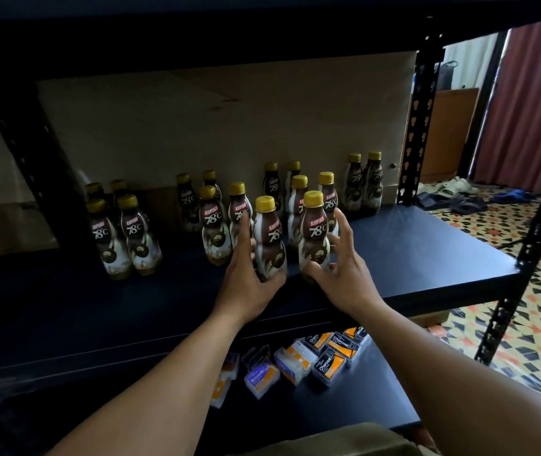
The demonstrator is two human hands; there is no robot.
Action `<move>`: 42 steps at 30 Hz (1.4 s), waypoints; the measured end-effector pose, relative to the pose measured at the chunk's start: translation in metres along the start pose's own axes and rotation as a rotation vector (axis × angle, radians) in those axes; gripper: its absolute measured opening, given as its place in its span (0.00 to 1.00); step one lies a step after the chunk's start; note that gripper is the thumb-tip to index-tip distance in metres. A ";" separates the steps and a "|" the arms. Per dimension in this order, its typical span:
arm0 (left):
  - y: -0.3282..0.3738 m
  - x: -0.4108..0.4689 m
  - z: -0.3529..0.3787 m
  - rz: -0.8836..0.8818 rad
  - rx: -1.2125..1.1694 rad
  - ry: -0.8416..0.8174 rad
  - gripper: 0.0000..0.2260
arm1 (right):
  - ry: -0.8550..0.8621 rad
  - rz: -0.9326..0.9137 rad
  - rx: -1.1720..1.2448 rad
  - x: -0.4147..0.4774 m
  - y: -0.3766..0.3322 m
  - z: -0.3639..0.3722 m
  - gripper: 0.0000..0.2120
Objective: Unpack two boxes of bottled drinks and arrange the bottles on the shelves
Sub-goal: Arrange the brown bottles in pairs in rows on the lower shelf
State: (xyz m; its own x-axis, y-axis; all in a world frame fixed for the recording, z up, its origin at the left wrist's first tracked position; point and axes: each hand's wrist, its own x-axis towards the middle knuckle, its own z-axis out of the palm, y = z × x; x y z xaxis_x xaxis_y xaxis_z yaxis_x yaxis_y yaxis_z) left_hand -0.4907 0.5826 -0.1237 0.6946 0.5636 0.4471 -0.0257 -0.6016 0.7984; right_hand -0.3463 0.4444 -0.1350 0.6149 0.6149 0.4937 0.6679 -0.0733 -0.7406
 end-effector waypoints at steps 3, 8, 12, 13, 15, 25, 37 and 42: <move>0.003 0.000 0.001 0.003 0.006 0.013 0.54 | 0.032 0.002 0.000 0.000 -0.001 0.002 0.54; -0.003 0.001 0.000 -0.032 0.009 -0.011 0.52 | -0.015 0.013 -0.028 0.001 0.004 0.001 0.52; -0.004 0.000 0.001 -0.030 0.058 -0.035 0.50 | -0.030 0.011 -0.025 0.001 0.005 0.001 0.52; -0.004 0.000 0.001 -0.023 0.068 -0.039 0.49 | -0.026 0.011 -0.026 0.001 0.005 0.002 0.51; -0.003 -0.001 0.001 -0.005 0.077 -0.051 0.48 | -0.021 0.009 -0.035 0.001 0.004 0.003 0.51; 0.000 -0.001 0.002 0.014 0.056 -0.084 0.48 | -0.058 0.014 -0.047 0.002 0.006 0.001 0.52; 0.016 0.005 0.031 -0.021 0.164 -0.092 0.48 | -0.119 0.026 -0.078 0.009 0.018 -0.027 0.52; 0.030 0.021 0.077 -0.012 0.201 -0.124 0.48 | -0.097 0.025 -0.106 0.012 0.046 -0.069 0.52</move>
State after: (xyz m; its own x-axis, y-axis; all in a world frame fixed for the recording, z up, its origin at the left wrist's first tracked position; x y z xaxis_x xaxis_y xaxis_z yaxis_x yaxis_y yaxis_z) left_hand -0.4211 0.5329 -0.1212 0.7774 0.5050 0.3751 0.1183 -0.7030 0.7013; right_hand -0.2791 0.3937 -0.1317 0.5917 0.6848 0.4254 0.6965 -0.1686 -0.6974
